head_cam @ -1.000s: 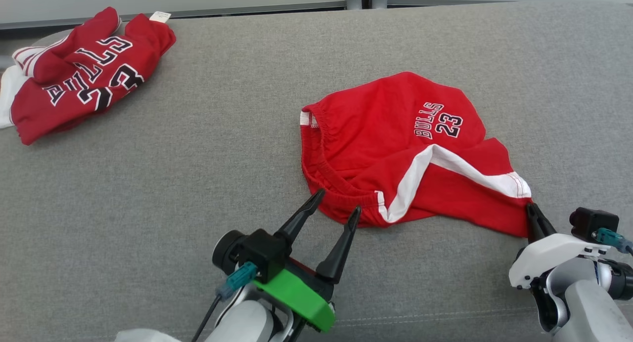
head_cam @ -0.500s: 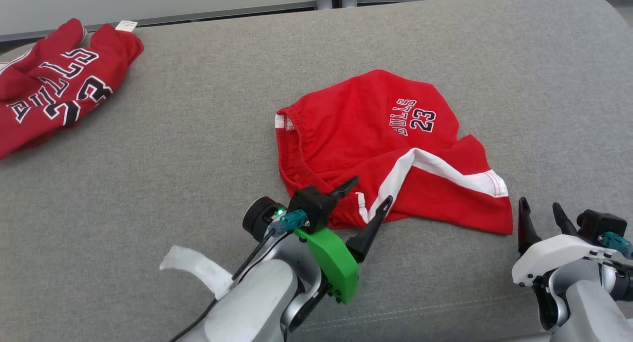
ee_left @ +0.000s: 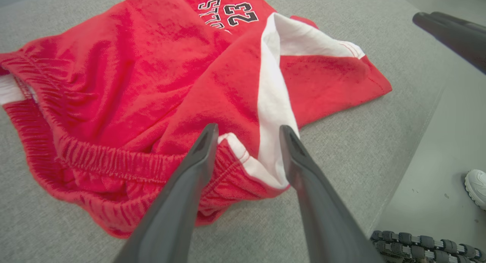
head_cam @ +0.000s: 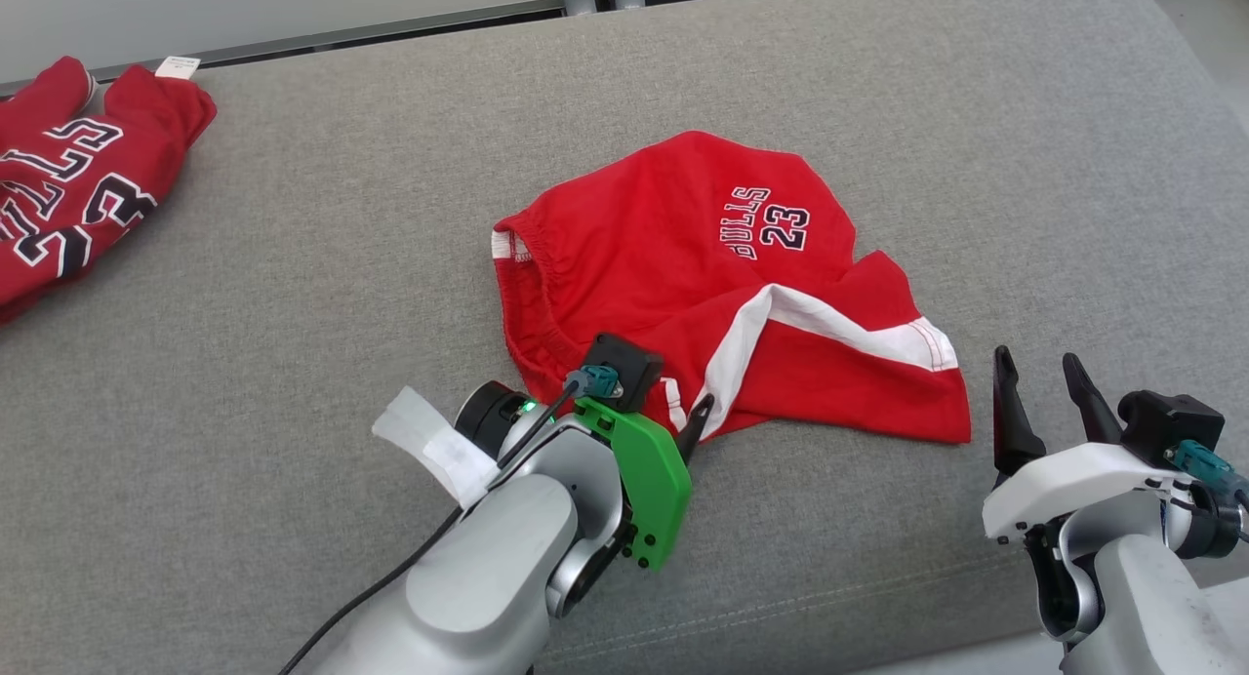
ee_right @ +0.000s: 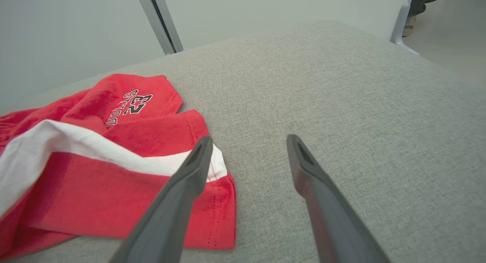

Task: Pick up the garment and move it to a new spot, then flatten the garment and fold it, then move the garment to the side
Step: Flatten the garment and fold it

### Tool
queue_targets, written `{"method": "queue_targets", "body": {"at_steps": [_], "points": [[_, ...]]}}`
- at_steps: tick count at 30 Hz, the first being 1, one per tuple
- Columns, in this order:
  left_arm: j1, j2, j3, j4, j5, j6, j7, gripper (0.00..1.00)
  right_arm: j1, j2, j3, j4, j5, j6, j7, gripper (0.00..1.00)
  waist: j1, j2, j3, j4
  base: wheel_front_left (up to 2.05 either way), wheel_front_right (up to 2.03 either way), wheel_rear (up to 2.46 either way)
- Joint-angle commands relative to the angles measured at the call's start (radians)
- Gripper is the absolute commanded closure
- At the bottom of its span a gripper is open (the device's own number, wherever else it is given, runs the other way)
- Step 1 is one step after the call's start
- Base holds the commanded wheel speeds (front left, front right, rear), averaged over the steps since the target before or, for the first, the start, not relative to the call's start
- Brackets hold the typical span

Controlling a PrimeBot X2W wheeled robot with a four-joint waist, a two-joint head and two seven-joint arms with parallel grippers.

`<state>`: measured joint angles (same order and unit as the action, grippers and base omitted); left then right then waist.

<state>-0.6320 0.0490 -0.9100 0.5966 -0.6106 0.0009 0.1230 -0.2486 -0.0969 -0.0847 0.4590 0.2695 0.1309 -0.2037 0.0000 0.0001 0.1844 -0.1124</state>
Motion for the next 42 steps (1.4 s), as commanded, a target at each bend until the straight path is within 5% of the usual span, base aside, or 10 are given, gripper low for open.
{"method": "queue_targets", "body": {"at_steps": [1, 7, 11, 18, 23, 26, 28, 29, 35, 42], "points": [[-0.020, 0.003, -0.009, 0.016, 0.000, 0.008, 0.011, 0.21, 0.013, 0.004, 0.002, -0.016, -0.003, 0.000, 0.005, 0.00, 0.0000, -0.0001, 0.001, -0.002, 0.00, 0.00, 0.00], [-0.038, 0.003, -0.041, 0.052, 0.014, 0.023, 0.053, 0.52, 0.043, 0.009, -0.002, -0.078, 0.001, 0.000, 0.028, 0.00, 0.0000, -0.0001, 0.001, 0.003, 0.00, 0.00, 0.00], [-0.044, 0.011, -0.068, 0.051, 0.029, 0.017, 0.082, 0.64, 0.058, 0.013, -0.005, -0.109, 0.000, 0.000, 0.041, 0.00, 0.0000, -0.0001, -0.001, 0.010, 0.00, 0.00, 0.00], [-0.043, 0.044, -0.126, 0.015, 0.053, -0.016, 0.154, 0.65, 0.069, 0.018, -0.009, -0.150, -0.002, 0.000, 0.061, 0.00, 0.0000, -0.0001, -0.001, 0.020, 0.00, 0.00, 0.00], [-0.050, 0.070, -0.158, 0.007, 0.089, -0.001, 0.168, 0.63, 0.073, 0.022, -0.005, -0.168, -0.002, 0.000, 0.069, 0.00, 0.0000, -0.0001, 0.001, 0.018, 0.00, 0.00, 0.00], [-0.037, 0.069, -0.160, 0.020, 0.089, 0.011, 0.156, 0.74, 0.072, 0.024, -0.001, -0.173, 0.002, 0.000, 0.068, 0.00, 0.0000, -0.0001, 0.003, 0.014, 0.00, 0.00, 0.00], [-0.027, 0.060, -0.153, 0.032, 0.080, 0.018, 0.139, 0.97, 0.071, 0.026, 0.000, -0.175, 0.002, 0.000, 0.067, 0.00, 0.0000, -0.0001, 0.005, 0.011, 0.00, 0.00, 0.00], [-0.024, 0.056, -0.154, 0.040, 0.078, 0.016, 0.130, 1.00, 0.071, 0.026, -0.001, -0.176, 0.002, 0.000, 0.065, 0.00, 0.0000, -0.0001, 0.005, 0.010, 0.00, 0.00, 0.00], [-0.036, 0.052, -0.103, 0.047, 0.051, 0.029, 0.021, 1.00, 0.077, 0.024, -0.016, -0.181, -0.007, 0.000, 0.060, 0.00, 0.0000, -0.0001, 0.004, 0.013, 0.00, 0.00, 0.00], [-0.072, 0.121, 0.035, -0.030, 0.017, 0.093, -0.176, 1.00, 0.085, 0.025, -0.056, -0.195, -0.020, 0.000, 0.055, 0.00, 0.0000, -0.0001, -0.003, 0.057, 0.00, 0.00, 0.00]]}}
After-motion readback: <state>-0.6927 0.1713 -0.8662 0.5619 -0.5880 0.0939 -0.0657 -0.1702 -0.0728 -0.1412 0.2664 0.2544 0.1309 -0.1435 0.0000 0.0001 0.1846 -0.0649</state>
